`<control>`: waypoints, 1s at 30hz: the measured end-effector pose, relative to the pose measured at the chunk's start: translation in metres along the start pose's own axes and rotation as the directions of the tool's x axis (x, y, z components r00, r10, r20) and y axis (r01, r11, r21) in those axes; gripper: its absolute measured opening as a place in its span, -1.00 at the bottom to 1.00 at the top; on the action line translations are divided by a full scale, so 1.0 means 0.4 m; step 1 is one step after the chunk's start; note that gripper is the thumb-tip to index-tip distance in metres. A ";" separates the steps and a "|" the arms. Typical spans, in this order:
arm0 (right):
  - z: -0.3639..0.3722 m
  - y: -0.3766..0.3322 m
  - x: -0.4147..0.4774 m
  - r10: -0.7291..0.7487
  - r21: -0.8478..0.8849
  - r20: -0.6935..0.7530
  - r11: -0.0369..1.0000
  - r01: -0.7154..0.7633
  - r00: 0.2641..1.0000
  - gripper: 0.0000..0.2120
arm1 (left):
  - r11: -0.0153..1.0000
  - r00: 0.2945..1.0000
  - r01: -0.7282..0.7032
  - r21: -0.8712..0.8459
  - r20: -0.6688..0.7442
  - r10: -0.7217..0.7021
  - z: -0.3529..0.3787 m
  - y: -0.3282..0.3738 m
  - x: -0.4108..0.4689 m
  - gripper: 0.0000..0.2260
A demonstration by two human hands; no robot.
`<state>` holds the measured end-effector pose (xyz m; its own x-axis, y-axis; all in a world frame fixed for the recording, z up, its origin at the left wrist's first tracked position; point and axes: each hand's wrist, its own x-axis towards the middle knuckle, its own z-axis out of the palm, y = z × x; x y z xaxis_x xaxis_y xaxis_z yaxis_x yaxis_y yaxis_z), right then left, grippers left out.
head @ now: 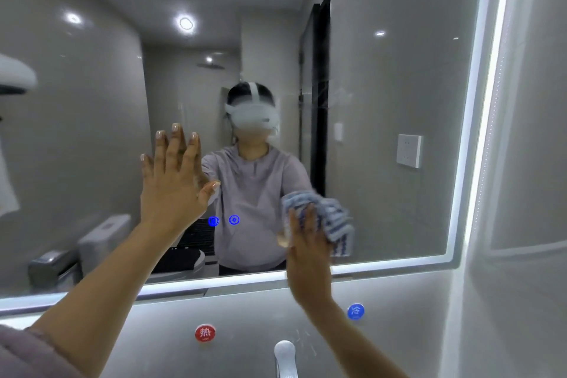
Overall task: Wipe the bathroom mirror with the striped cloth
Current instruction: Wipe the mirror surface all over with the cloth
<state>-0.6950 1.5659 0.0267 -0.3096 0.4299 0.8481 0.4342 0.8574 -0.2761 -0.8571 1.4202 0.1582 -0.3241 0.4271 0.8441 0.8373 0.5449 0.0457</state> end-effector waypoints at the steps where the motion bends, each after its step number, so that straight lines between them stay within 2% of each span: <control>1: 0.014 -0.024 -0.026 -0.072 0.050 0.053 0.996 0.070 0.996 -0.32 | 1.000 1.000 -0.002 0.004 -0.001 0.002 0.002 -0.001 0.000 -0.18; 3: 0.033 -0.043 -0.061 -0.129 0.087 0.131 0.989 0.118 0.983 -0.34 | 1.000 1.000 -0.006 0.016 -0.005 0.006 0.003 -0.004 0.000 -0.21; 5: 0.038 -0.025 -0.068 -0.137 0.068 0.148 0.989 0.129 0.979 -0.34 | 1.000 1.000 -0.004 0.030 0.002 0.004 0.003 -0.006 0.000 -0.21; 8: 0.026 0.023 -0.068 -0.179 0.082 0.131 0.982 0.169 0.975 -0.31 | 1.000 1.000 -0.005 0.022 0.004 0.005 0.005 -0.010 0.001 -0.20; 11: -0.001 0.112 -0.060 -0.192 0.016 0.080 0.981 0.191 0.978 -0.27 | 1.000 1.000 -0.006 0.019 -0.005 0.006 0.010 -0.014 0.002 -0.23; 14: -0.058 0.223 -0.026 -0.090 -0.054 0.062 0.994 0.093 0.994 -0.22 | 1.000 1.000 -0.001 0.011 -0.005 0.001 0.008 -0.013 0.001 -0.23; 18: -0.105 0.289 0.008 0.066 -0.114 0.035 0.992 -0.062 0.997 -0.36 | 1.000 1.000 0.009 0.024 0.009 -0.009 0.002 -0.005 0.002 -0.22; 24: -0.061 0.200 0.007 0.190 -0.075 -0.058 0.978 -0.194 0.980 -0.31 | 1.000 0.999 0.026 0.015 0.029 -0.026 -0.007 -0.001 0.001 -0.23; 30: 0.001 0.045 -0.050 0.136 -0.089 0.003 0.987 -0.135 0.991 -0.46 | 0.999 0.999 0.031 0.014 0.042 -0.031 -0.007 -0.001 0.002 -0.19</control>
<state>-0.6813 1.5729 0.0046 -0.2505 0.5433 0.8013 0.5453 0.7631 -0.3470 -0.8565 1.4183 0.1601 -0.3680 0.4396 0.8194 0.8205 0.5681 0.0637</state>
